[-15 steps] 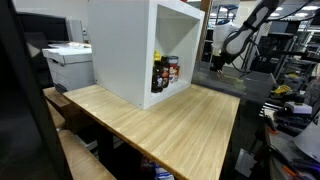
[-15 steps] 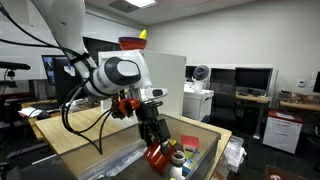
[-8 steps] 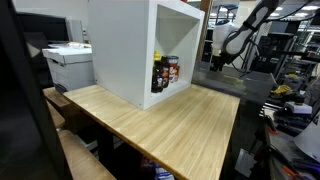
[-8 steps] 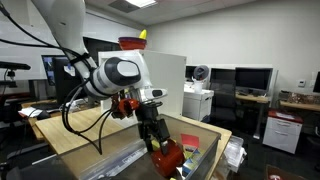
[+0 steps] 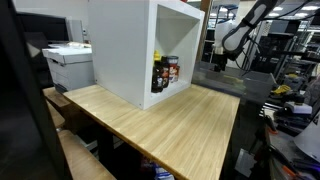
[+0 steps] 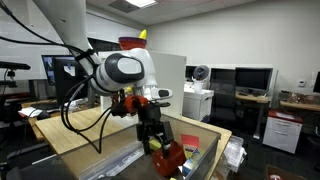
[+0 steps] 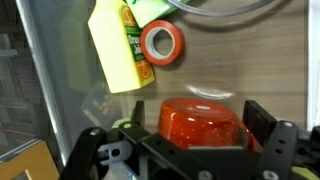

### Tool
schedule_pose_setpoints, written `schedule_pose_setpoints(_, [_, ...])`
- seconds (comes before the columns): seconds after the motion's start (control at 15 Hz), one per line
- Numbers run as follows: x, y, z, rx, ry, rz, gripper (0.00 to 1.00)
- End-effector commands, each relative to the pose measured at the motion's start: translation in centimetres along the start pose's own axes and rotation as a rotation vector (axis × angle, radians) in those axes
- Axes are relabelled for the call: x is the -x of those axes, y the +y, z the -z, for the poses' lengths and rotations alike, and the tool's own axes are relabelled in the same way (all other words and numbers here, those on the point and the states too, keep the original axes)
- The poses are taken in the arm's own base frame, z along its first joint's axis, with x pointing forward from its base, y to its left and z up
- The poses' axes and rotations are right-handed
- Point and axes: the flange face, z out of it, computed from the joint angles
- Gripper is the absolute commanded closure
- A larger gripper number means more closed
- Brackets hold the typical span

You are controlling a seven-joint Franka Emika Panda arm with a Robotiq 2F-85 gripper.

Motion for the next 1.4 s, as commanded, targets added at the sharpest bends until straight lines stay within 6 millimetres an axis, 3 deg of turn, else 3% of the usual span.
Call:
schedule_pose_setpoints(0.0, [0.8, 2.2, 1.3, -0.002, -0.019, 0.037, 0.0])
schedule_pose_setpoints(0.33, [0.5, 4.0, 2.5, 0.019, -0.018, 0.063, 0.0])
schedule_pose_setpoints(0.67, [-1.5, 4.7, 3.7, 0.027, 0.001, 0.117, 0.0])
schedule_pose_setpoints(1.33, [-5.1, 4.5, 4.8, 0.031, 0.019, 0.264, 0.0])
